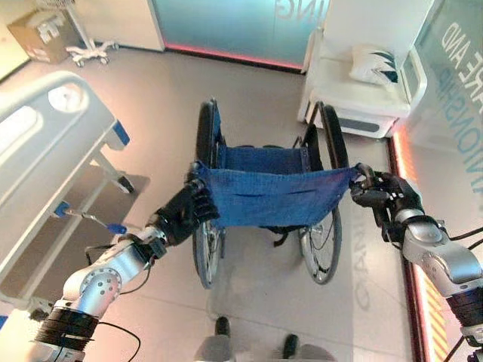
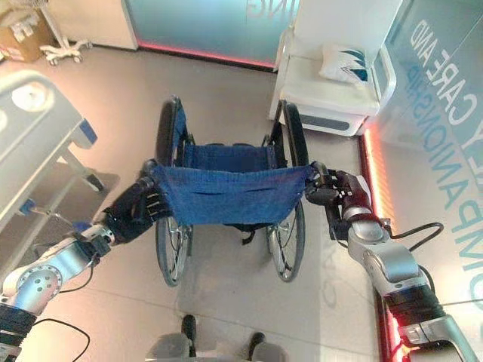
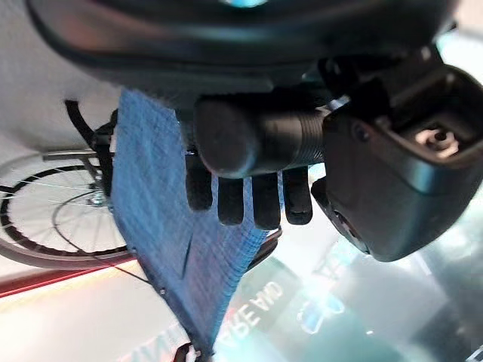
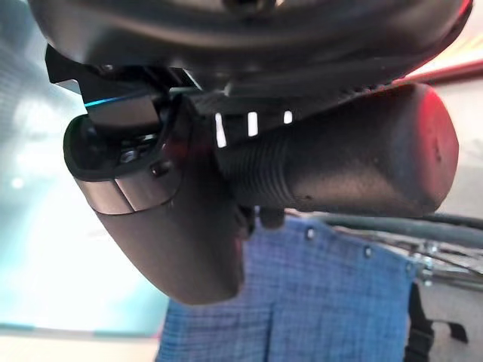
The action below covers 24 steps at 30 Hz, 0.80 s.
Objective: Push the wheelchair next to the bed
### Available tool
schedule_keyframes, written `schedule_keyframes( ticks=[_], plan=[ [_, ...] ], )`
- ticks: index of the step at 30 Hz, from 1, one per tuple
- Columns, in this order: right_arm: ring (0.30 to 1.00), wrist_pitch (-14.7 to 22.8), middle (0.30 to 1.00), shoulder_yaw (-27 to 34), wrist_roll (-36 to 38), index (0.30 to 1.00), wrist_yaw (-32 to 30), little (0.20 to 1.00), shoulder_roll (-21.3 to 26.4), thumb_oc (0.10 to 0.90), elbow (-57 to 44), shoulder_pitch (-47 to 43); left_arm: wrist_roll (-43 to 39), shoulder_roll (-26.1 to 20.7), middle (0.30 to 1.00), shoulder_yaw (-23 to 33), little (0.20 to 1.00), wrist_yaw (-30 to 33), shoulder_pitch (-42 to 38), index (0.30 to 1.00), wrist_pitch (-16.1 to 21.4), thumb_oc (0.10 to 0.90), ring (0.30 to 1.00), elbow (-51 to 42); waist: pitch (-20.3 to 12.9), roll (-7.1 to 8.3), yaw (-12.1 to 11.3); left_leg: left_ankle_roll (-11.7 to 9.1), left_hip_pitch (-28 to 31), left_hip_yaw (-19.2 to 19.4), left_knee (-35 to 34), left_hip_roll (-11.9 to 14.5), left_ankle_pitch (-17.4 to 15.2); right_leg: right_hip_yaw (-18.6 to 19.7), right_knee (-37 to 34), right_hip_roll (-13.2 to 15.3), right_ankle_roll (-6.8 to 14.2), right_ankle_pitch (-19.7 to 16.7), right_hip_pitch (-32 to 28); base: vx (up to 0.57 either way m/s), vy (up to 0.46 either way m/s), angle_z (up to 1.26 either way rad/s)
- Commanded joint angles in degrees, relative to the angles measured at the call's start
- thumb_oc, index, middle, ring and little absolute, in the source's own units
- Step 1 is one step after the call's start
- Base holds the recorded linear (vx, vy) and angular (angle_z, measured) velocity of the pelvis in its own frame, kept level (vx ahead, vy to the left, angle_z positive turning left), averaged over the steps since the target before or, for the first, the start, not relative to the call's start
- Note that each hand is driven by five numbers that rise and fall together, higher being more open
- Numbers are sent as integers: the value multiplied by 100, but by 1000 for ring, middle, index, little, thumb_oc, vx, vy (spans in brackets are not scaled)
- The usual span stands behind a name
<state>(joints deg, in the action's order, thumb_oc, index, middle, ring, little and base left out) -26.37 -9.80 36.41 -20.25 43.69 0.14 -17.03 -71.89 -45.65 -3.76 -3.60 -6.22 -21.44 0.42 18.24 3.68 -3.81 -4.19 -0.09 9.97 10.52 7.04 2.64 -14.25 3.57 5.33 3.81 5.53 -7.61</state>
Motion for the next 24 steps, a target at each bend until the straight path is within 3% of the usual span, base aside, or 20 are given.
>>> schedule_keyframes(
  ticks=[1,3,5,9,10,13,16,18,22,24],
  plan=[
    [300,493,300,24,-41,300,1053,300,748,400,-567,76,-598,345,300,1093,300,-552,-610,300,1203,400,300,-564,-546,-280,148,-283,-574,-316,1287,20,424,152,305,-438,-209,-18,19,134,5,-18],
    [300,475,300,-15,-92,300,1143,300,754,400,-584,-10,-622,316,300,1197,300,-545,-558,300,1228,400,300,-522,-499,-332,46,-277,-689,-379,850,-182,537,236,286,-511,-166,24,-78,208,53,-24],
    [300,473,300,-189,-135,300,1145,300,742,400,-561,-189,-581,287,300,1194,300,-680,-569,300,1329,400,300,-299,-459,-452,-77,-374,-849,-415,-83,-259,953,233,208,-637,-149,61,-251,348,103,2],
    [300,524,300,-254,-197,300,1325,300,827,400,-637,-251,-381,240,300,1191,300,-652,-458,300,1425,400,300,-288,-448,-496,-197,-427,-889,-604,-667,-301,1245,306,83,-676,-147,155,-544,322,114,-14],
    [300,533,300,-249,-151,300,1396,300,901,400,-685,-267,-364,229,300,1256,300,-591,-418,300,1420,400,300,-351,-489,-462,-213,-360,-834,-560,-669,-323,1020,316,91,-631,-130,216,-586,234,112,-55],
    [300,547,300,-230,-143,300,1544,300,932,400,-716,-293,-386,169,300,1384,300,-484,-410,300,1442,400,300,-360,-594,-427,-272,-257,-835,-528,-558,-414,746,301,200,-576,-97,431,-722,336,173,-72],
    [300,641,300,-146,-172,300,1670,300,883,400,-605,-255,-339,103,300,1511,300,-502,-467,300,1349,400,300,-243,-724,-317,-389,-53,-976,-432,-112,-585,220,221,535,-467,-40,742,-860,352,174,-44],
    [300,630,300,-101,-121,300,1679,300,872,400,-565,-275,-254,52,300,1559,300,-571,-470,300,1196,400,300,-244,-790,-264,-443,68,-958,-377,-23,-719,69,150,935,-427,60,821,-822,344,211,-12],
    [300,548,300,-76,-13,300,1514,300,924,400,-697,-303,-83,-192,300,1636,300,-734,-446,300,1105,400,300,-278,-886,-215,-488,352,-756,-345,-199,-1044,-60,89,2411,-330,415,286,-304,268,224,-9],
    [300,585,300,-91,-33,300,1415,300,820,400,-708,-306,-124,-315,300,1689,300,-847,-412,300,1149,400,300,-323,-906,-204,-513,510,-651,-446,-197,-1248,-188,235,3198,-288,665,-228,113,233,189,14]
  ],
)
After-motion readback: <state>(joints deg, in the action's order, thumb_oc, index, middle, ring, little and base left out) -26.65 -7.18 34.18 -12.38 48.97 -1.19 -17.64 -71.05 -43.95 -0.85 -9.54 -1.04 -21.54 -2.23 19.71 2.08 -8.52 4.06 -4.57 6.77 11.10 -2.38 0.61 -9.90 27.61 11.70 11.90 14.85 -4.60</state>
